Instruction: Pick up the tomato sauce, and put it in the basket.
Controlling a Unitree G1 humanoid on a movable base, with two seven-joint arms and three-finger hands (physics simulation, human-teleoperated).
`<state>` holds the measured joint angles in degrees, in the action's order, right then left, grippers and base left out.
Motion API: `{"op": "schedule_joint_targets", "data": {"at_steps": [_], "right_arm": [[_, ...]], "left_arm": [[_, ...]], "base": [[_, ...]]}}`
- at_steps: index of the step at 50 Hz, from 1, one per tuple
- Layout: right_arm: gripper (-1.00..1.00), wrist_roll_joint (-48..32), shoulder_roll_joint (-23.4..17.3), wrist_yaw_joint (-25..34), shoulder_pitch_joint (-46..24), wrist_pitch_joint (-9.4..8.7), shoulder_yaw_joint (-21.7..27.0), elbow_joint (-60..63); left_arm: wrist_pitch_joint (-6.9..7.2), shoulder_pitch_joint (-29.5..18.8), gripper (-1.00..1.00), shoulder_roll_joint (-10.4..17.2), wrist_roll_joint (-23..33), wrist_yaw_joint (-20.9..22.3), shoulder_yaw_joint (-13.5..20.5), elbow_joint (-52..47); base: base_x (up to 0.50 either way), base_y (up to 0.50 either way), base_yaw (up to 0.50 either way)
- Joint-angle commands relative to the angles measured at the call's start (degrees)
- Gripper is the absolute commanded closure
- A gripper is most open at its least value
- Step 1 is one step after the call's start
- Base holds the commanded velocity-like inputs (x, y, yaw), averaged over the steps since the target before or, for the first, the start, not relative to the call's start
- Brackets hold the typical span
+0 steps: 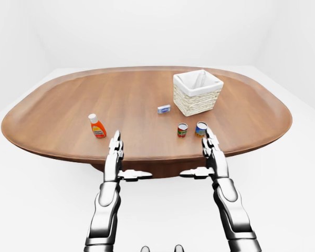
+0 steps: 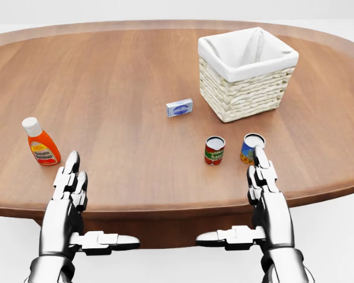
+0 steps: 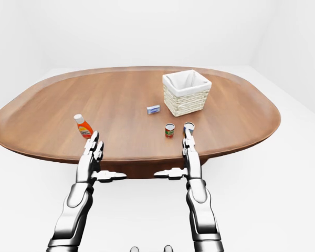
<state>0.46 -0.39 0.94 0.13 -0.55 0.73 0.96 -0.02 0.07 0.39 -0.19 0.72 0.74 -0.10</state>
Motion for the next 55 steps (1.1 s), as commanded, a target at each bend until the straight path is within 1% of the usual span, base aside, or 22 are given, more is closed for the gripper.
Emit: {"op": "schedule_joint_targets", "data": {"at_steps": [1,8,10,11,13,16,17,18,19,21,23,24,25,28,30,31,34,35,37,41,48,55], "right_arm": [[-1.0,0.7,-0.6,1.7,0.3,-0.91,1.0,1.8],[-1.0,0.8,-0.5,2.0,0.5,-0.63,1.0,1.7],[-1.0,1.0,-0.6,2.0,0.6,-0.98,1.1,2.3],[-1.0,1.5,-0.8,2.0,0.6,-1.53,1.8,3.4],[-1.0,2.3,-1.0,1.9,0.8,-2.27,2.6,5.0],[-1.0,2.7,-1.2,1.6,1.2,-3.42,3.5,7.4],[-1.0,3.3,-1.6,0.9,1.2,-4.45,4.8,9.6],[-1.0,3.9,-1.9,0.8,1.3,-4.45,5.8,11.5],[-1.0,4.4,-2.1,0.7,1.1,-4.45,6.7,12.1],[-1.0,5.7,-2.9,-0.1,0.8,-4.45,9.5,13.9],[-1.0,8.1,-3.8,-0.3,0.6,-4.45,12.6,16.3],[-1.0,9.2,-4.1,-0.7,0.6,-4.45,14.2,17.7],[-1.0,11.4,-5.0,-1.3,1.1,-4.45,17.4,21.5],[-1.0,14.9,-6.1,-1.9,2.0,-4.45,22.8,28.5],[-1.0,18.3,-7.0,-2.3,2.6,-4.45,28.5,33.1],[-1.0,19.5,-7.4,-2.4,2.7,-4.45,30.5,34.2],[-1.0,25.0,-8.6,-3.0,2.8,-4.45,36.2,37.4],[-1.0,27.0,-8.1,-2.1,3.5,-4.45,38.5,36.9],[-1.0,28.6,-8.6,-2.6,3.7,-4.45,40.2,36.7],[-1.0,29.6,-9.2,-3.1,3.8,-4.45,40.8,36.1],[-1.0,30.0,-9.1,-3.2,4.1,-4.45,40.5,36.3],[-1.0,29.8,-9.0,-2.7,4.0,-4.45,39.8,35.4]], "left_arm": [[-0.19,-0.1,-1.0,0.7,0.0,1.0,1.2,0.1],[0.17,0.5,-1.0,0.6,0.2,1.1,0.9,-0.9],[-0.07,0.3,-1.0,0.6,0.2,1.1,1.1,-0.6],[-0.28,-0.2,-1.0,0.9,0.2,0.6,1.9,-0.5],[0.23,-0.9,-1.0,1.4,-0.8,0.6,3.1,-0.5],[2.23,-2.2,-1.0,2.6,-3.1,0.1,6.0,-1.6],[2.79,-2.9,-1.0,3.3,-4.4,-0.2,7.7,-1.9],[3.15,-3.3,-1.0,3.7,-4.9,-0.7,8.5,-2.2],[2.68,-3.6,-1.0,3.9,-5.3,-1.2,9.1,-1.7],[3.26,-3.9,-1.0,4.4,-6.4,-2.9,10.7,-2.9],[3.36,-4.2,-1.0,5.1,-7.8,-3.9,12.2,-3.5],[4.38,-4.3,-1.0,5.5,-8.6,-4.3,12.9,-4.6],[5.02,-4.6,-1.0,6.5,-9.7,-5.4,14.6,-6.8],[5.02,-4.9,-1.0,7.9,-12.9,-7.4,18.2,-12.0],[5.02,-5.9,-1.0,9.6,-15.7,-9.5,21.8,-13.0],[5.02,-6.1,-1.0,10.2,-16.9,-10.2,23.0,-13.3],[5.02,-6.6,-1.0,11.6,-19.0,-12.0,25.1,-12.0],[5.02,-6.6,-1.0,11.8,-19.7,-12.9,25.9,-12.0],[5.02,-6.3,-1.0,11.8,-22.0,-14.6,27.0,-13.0],[5.02,-5.6,-1.0,12.5,-24.5,-17.6,28.4,-13.9],[5.02,-5.3,-1.0,12.7,-24.8,-17.9,27.8,-13.5],[5.02,-5.1,-1.0,12.5,-25.9,-18.3,28.1,-14.0]], "base": [[0.0,0.0,0.0],[0.0,0.0,0.0],[0.0,0.0,0.0],[0.0,0.0,0.0],[0.0,0.0,0.0],[0.0,0.0,0.0],[0.0,0.0,0.0],[0.0,0.0,0.0],[0.0,0.0,0.0],[0.0,0.0,0.0],[0.0,0.0,0.0],[0.0,0.0,0.0],[0.0,0.0,0.0],[0.0,0.0,0.0],[0.0,0.0,0.0],[0.0,0.0,0.0],[0.0,0.0,0.0],[0.0,0.0,0.0],[0.0,0.0,0.0],[0.0,0.0,0.0],[0.0,0.0,0.0],[0.0,0.0,0.0]]}}
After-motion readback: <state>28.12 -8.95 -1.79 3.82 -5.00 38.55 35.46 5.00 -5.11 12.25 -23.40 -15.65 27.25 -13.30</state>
